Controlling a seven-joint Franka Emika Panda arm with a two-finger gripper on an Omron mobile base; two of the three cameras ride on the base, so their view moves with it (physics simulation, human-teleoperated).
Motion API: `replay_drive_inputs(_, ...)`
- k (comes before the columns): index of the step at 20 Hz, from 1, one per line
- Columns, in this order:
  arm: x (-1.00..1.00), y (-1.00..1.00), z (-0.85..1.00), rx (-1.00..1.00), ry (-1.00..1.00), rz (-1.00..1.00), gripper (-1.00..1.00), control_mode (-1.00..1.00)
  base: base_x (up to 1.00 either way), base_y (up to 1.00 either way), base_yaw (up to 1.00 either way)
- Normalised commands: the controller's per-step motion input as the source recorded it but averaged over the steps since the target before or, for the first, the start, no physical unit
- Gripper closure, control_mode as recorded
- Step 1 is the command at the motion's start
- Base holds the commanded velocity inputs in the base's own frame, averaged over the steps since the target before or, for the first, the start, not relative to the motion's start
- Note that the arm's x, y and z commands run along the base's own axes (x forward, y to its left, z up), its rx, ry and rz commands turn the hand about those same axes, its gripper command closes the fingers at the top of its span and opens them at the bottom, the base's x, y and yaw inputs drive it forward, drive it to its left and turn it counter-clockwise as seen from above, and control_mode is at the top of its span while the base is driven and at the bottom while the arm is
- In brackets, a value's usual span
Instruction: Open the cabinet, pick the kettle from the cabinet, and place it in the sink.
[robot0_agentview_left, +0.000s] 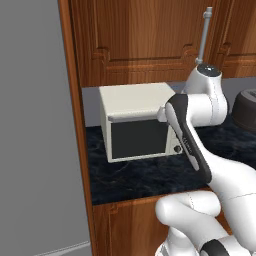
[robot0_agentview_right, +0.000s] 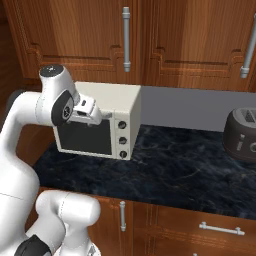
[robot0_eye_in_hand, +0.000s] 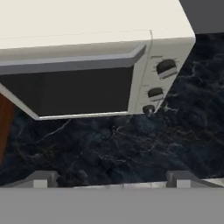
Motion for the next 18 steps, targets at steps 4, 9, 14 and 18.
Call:
replay_drive_inputs(4, -0.11, -0.17, 0.26, 0.00, 0.03, -0.09, -1.00, -1.00, 0.00, 0.00, 0.00)
replay_drive_inputs(9, -0.09, -0.20, 0.25, -0.01, -0.08, -0.01, -1.00, -1.00, 0.00, 0.00, 0.00)
replay_drive_inputs(14, -0.09, -0.17, 0.26, -0.06, -0.19, 0.00, -1.00, -1.00, 0.00, 0.00, 0.00)
replay_drive_inputs(18, -0.06, -0.09, 0.27, -0.10, -0.23, 0.00, -1.00, -1.00, 0.00, 0.00, 0.00)
